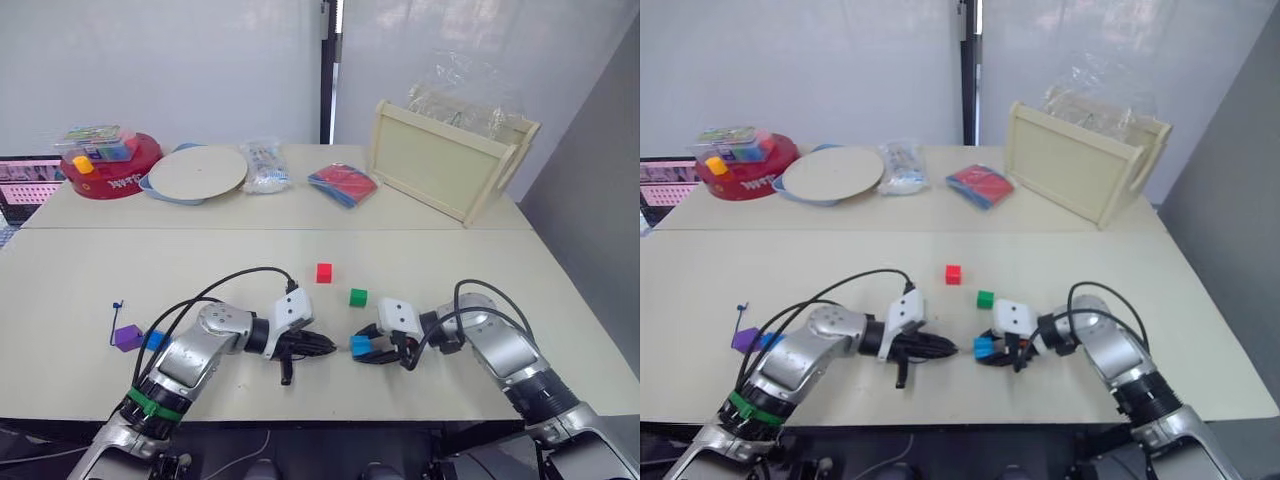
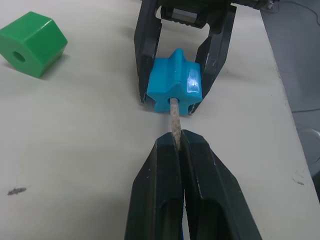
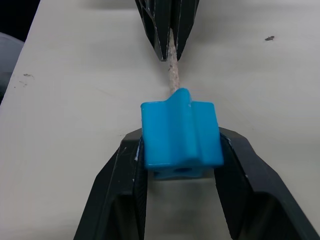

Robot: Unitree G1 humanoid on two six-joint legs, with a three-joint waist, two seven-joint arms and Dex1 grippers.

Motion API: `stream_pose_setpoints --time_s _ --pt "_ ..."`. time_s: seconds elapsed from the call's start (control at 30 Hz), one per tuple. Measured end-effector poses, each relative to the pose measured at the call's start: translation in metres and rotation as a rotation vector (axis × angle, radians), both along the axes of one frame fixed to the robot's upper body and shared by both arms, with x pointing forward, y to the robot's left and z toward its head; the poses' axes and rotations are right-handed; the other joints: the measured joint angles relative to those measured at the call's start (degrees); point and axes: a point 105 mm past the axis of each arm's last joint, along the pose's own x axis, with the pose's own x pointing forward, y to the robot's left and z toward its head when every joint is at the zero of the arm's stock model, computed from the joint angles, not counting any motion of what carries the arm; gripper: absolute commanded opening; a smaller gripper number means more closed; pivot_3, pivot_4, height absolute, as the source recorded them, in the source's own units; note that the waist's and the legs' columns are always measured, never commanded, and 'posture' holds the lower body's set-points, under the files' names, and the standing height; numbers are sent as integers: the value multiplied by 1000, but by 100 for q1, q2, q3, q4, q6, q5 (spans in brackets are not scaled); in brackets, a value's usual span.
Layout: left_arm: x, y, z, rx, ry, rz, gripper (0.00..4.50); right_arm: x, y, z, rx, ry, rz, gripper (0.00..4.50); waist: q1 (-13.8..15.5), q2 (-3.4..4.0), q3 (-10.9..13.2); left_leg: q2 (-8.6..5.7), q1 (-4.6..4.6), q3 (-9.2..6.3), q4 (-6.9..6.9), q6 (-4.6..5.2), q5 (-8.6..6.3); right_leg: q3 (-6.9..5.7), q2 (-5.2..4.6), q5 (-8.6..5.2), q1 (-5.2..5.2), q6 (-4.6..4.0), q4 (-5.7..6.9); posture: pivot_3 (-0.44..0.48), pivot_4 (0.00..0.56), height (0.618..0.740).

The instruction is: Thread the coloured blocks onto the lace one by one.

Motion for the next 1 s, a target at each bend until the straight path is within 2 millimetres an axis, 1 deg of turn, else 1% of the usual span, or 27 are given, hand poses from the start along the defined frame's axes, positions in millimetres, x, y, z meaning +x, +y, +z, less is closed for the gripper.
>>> stream_pose_setpoints --time_s 0.17,0.43,0.53,0.63,0.8,1.0 --pt "5 -10 0 -5 -5 -5 0 2 -5 2 -7 -10 -19 1352 57 0 0 -2 1 0 12 0 0 0 -1 3 5 6 0 0 150 740" --pt "4 -10 0 -4 -4 -9 0 1 -5 2 -3 -1 -29 1352 55 -1 0 -2 1 0 13 1 0 1 -1 3 5 6 0 0 150 740" --pt "3 -6 -2 4 -5 -14 0 -1 -2 1 14 11 -20 1352 50 -1 -1 0 3 0 12 1 -1 1 1 3 5 6 0 0 150 740" --pt "-5 -3 -10 9 9 -31 0 -10 14 -5 60 49 28 1352 -18 0 -1 4 2 0 11 3 -2 3 4 3 3 5 0 0 150 740" --pt "-10 3 -13 6 -8 -37 0 -12 19 -7 48 53 63 1352 -50 0 -1 4 3 0 10 3 -2 2 4 3 4 5 0 0 150 740" --pt "-9 -2 -12 -13 -15 -32 0 -11 19 -6 25 42 78 1352 -58 0 -1 3 3 -1 11 3 -2 1 4 3 4 6 0 0 150 740"
